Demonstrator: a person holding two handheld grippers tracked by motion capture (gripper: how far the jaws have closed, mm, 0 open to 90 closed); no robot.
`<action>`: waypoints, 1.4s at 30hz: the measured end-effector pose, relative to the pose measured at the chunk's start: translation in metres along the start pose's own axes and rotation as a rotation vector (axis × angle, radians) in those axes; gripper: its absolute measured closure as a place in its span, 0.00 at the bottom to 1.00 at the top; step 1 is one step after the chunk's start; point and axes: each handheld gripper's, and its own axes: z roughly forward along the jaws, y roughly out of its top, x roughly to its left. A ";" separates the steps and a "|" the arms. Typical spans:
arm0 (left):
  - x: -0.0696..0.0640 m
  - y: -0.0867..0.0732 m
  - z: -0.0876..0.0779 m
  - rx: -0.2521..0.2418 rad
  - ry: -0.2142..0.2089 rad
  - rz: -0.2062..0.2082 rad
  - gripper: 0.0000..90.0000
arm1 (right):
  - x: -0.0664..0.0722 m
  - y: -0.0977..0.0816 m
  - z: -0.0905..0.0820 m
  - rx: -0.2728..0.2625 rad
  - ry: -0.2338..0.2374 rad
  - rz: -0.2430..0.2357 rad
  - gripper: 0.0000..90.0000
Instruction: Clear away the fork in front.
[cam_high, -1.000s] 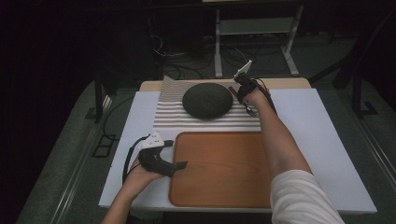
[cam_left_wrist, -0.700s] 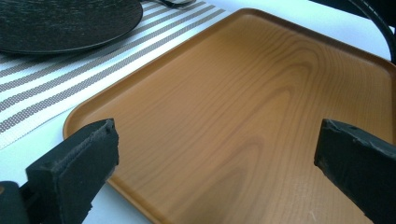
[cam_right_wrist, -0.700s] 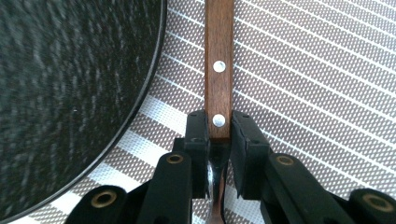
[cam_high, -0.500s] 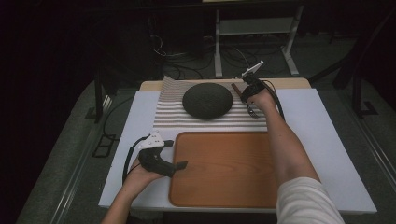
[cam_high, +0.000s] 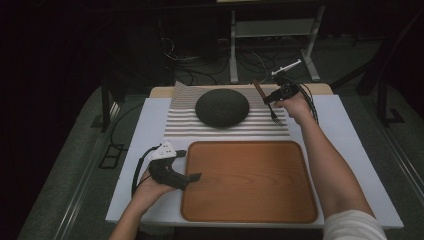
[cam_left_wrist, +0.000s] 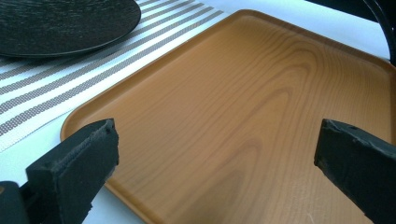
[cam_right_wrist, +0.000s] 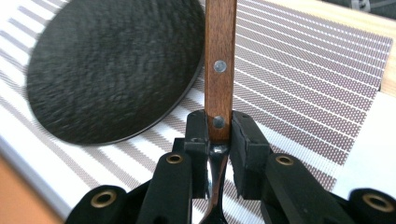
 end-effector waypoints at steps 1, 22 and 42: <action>0.000 0.000 0.000 0.000 -0.001 0.000 0.00 | 0.002 -0.002 -0.004 -0.010 0.007 -0.008 0.85; 0.000 0.000 -0.001 -0.009 0.010 0.002 0.00 | 0.037 -0.071 -0.055 -0.189 0.177 -0.130 0.85; 0.000 -0.002 0.001 -0.010 0.010 -0.012 0.00 | 0.073 -0.127 -0.080 -0.237 0.292 -0.221 0.85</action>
